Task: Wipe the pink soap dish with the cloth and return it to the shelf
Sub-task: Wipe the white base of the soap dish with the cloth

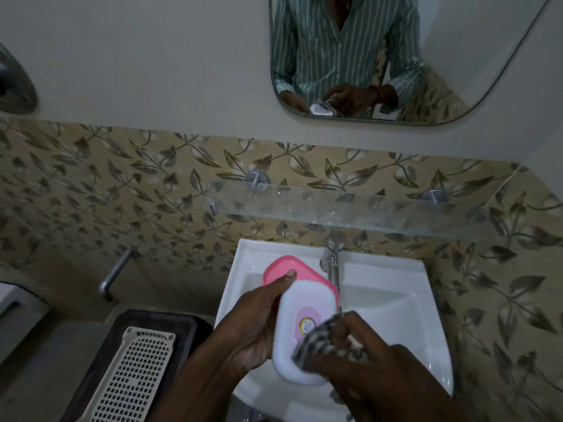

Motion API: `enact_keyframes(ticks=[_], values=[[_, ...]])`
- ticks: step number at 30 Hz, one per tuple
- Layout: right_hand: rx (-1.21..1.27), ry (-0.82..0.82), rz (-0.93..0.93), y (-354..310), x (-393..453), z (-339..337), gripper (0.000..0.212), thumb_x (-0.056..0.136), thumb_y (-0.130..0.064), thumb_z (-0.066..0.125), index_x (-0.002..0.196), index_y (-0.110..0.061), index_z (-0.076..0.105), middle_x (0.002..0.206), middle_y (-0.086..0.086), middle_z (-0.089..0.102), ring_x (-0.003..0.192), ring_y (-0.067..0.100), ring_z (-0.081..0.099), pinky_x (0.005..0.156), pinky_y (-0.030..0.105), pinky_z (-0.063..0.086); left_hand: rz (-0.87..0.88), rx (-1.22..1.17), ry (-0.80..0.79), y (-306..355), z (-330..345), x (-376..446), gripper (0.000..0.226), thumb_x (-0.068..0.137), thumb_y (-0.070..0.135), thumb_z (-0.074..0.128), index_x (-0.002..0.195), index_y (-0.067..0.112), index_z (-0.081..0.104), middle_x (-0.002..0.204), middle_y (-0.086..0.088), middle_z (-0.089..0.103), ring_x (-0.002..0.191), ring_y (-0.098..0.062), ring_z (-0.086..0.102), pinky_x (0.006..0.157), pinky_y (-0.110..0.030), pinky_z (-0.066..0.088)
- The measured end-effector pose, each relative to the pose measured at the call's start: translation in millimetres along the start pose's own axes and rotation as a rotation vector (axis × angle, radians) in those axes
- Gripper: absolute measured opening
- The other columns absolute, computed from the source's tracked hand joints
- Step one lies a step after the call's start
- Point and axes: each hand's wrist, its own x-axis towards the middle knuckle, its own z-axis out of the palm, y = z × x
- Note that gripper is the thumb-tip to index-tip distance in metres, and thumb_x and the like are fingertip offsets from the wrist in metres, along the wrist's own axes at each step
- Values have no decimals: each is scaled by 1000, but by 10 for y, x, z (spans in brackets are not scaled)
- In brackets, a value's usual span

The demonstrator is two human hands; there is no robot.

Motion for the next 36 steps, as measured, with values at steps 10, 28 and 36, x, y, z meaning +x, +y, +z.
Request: enact_keyframes(ticks=[10,28,36], values=[[44,176,116,-282,150,95,21,85,-34,60,97,-51,62,86,-13,65,59,19,64,54,34,57,94,45,-12,-63,71,-6,45,96,39,60,108,0,80,114,-27,75,101,-38,75,94,-46,60],[231,693,307,-206,13,462,27,74,-42,73,90,-20,77,78,-8,73,71,4,68,71,13,50,226,-1,95,-89,21,-26,42,100,40,59,94,7,84,106,-25,78,85,-33,78,69,-40,65],[177,611,403,-162,-82,475,61,52,-76,73,54,-18,54,54,-5,52,53,11,51,56,17,44,273,16,187,-180,67,-78,47,101,44,56,118,3,74,109,-24,78,100,-43,75,80,-49,64]])
